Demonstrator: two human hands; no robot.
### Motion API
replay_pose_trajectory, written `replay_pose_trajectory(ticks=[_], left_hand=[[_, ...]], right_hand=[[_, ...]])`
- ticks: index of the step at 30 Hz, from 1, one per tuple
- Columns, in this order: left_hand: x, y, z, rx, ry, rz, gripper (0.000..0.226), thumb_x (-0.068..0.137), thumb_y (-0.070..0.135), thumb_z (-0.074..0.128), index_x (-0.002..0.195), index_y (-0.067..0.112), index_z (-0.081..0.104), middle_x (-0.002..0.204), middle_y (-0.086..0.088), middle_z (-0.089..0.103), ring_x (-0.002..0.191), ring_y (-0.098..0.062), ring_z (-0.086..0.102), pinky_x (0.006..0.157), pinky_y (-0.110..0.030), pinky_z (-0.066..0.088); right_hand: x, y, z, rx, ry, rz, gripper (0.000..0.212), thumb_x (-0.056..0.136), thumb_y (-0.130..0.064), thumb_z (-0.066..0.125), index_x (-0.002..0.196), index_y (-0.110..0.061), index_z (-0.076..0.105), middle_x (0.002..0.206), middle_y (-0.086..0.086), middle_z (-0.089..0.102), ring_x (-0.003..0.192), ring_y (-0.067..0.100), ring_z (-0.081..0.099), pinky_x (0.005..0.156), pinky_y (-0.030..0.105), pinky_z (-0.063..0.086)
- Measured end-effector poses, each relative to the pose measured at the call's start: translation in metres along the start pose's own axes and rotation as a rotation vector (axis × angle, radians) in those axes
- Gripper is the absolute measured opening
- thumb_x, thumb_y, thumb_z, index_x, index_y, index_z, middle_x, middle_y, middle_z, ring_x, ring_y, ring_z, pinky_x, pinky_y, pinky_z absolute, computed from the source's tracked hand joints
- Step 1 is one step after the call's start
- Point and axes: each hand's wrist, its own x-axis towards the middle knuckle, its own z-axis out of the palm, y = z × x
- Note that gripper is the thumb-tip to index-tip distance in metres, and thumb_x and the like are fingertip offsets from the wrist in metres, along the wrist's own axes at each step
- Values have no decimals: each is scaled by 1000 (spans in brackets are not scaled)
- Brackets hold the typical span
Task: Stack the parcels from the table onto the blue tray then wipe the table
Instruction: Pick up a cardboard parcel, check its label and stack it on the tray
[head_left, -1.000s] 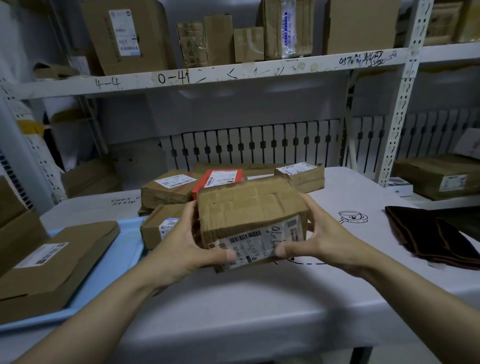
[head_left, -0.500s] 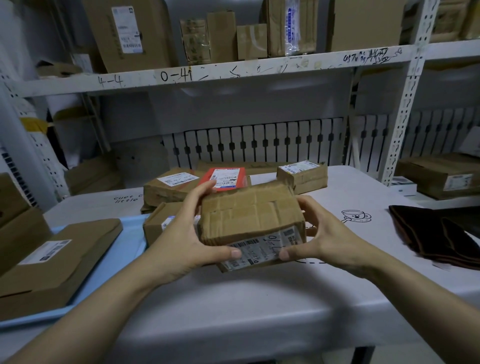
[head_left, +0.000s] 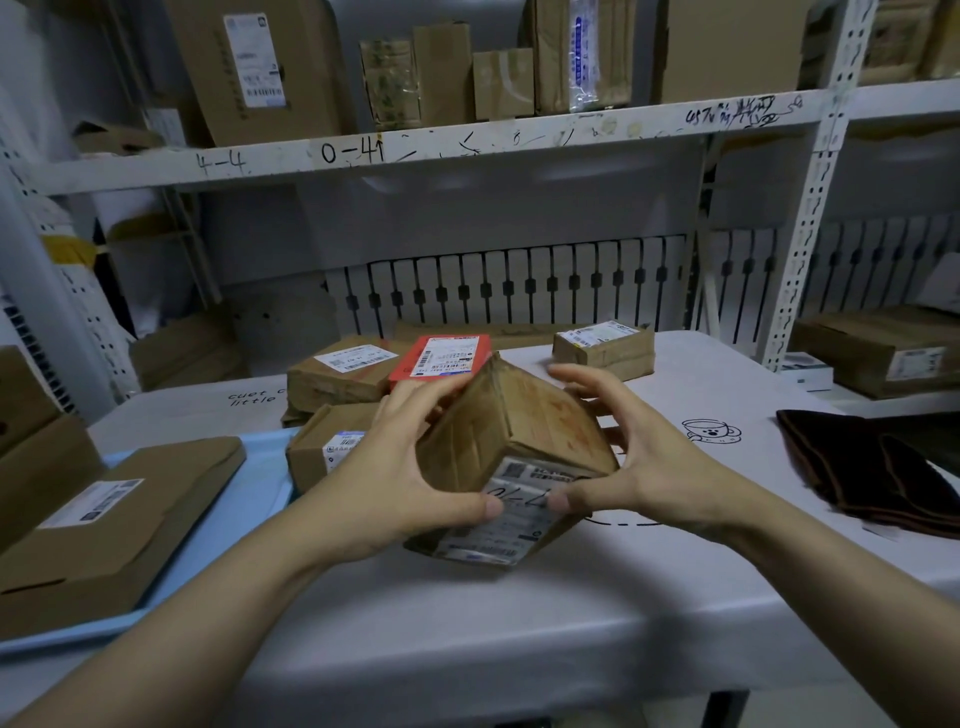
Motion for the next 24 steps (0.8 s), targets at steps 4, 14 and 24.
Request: replay_pose_trajectory(ticks=[4,14,24], left_hand=[[-2,-5,-4,-94,-13,-43,94,56,43,92,134,46,38,130,18,47,118,7,47,97,-11,43],[-10,-17,-1,-375,-32,-149,94,59,11,92,135,32,42,128,12,62,124,-4,55,104,-26,47],[-12,-28,5,-535,-58,-203,99,54,13,90,138,27,41,132,6,63,126,-12,57,106,-37,47]], right_hand=[[2,0,0,99,10,19,113,51,-27,95,145,-44,34,130,-19,47,114,-8,52,86,19,52],[-3,7,11,119,-53,70,106,60,-12,92,144,-39,33,134,-14,59,127,6,53,106,43,47],[-1,8,11,-5,-33,98,89,65,-11,91,138,-34,45,131,-15,62,123,8,55,109,46,41]])
